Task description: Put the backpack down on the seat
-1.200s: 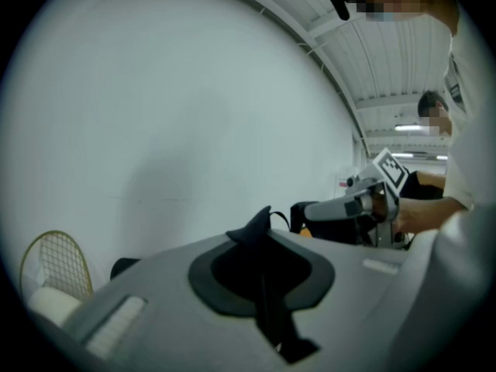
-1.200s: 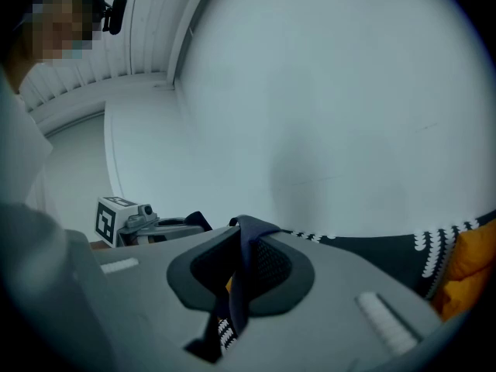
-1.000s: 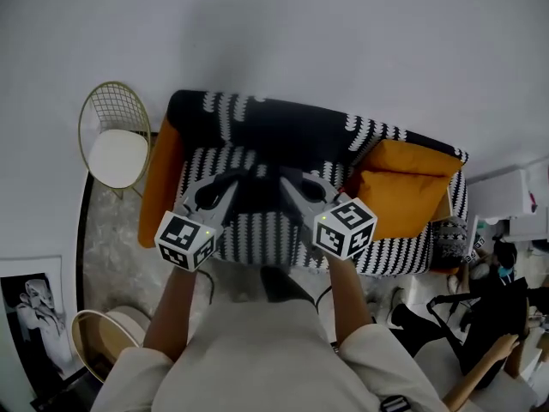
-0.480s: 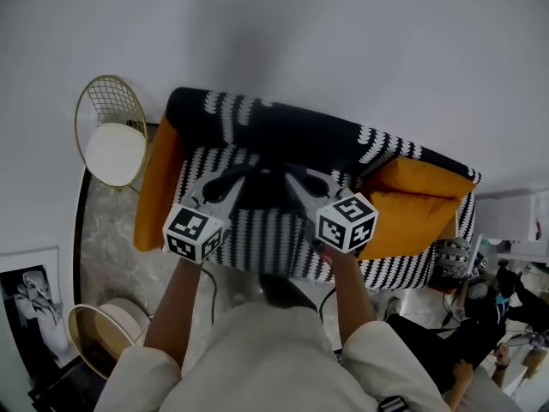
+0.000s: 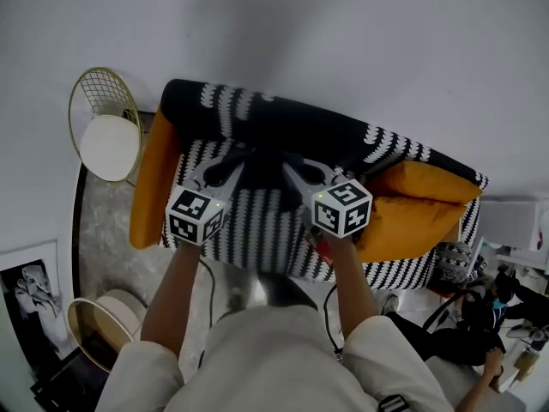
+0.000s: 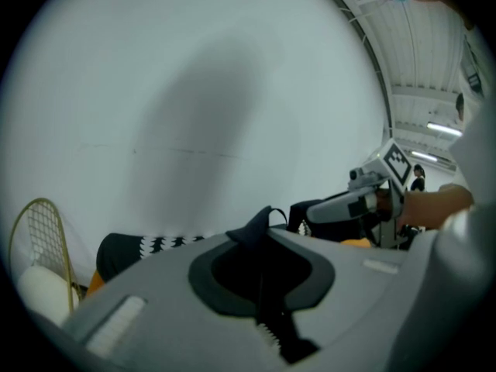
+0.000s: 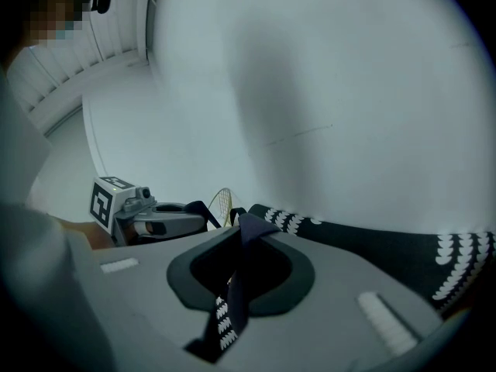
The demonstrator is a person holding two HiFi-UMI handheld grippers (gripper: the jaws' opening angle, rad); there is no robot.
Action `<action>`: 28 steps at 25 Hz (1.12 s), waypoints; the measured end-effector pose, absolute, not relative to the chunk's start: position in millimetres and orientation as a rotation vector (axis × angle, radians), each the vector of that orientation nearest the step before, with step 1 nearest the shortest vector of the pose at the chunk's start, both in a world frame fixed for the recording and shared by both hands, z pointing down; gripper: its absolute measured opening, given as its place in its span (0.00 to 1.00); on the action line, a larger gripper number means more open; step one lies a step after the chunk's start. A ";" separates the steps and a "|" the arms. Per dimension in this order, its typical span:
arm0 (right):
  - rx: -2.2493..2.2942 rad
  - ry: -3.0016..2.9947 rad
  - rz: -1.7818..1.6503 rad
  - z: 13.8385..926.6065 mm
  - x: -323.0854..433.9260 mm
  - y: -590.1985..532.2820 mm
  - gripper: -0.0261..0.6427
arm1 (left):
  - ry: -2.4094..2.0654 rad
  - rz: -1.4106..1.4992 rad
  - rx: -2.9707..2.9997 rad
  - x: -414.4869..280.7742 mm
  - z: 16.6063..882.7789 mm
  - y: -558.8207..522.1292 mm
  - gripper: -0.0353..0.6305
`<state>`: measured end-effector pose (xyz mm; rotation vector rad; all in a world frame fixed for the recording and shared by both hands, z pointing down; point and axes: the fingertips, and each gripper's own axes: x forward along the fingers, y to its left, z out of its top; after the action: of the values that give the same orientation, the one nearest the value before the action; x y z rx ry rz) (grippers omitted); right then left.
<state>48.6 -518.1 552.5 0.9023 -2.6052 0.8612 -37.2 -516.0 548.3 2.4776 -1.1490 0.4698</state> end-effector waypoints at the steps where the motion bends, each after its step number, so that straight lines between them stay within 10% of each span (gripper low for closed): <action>1: 0.901 -2.597 0.863 557.6 48.6 -523.6 0.08 | -1.150 0.473 2.468 -37.5 553.3 -521.2 0.08; 28: 0.867 -2.429 0.983 668.0 48.1 -601.3 0.09 | -1.170 0.557 2.252 -41.4 665.1 -598.5 0.09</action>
<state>48.1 -601.3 668.0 0.8670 -2.4287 0.9827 -41.4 -598.5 665.1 2.2520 -1.1699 0.5566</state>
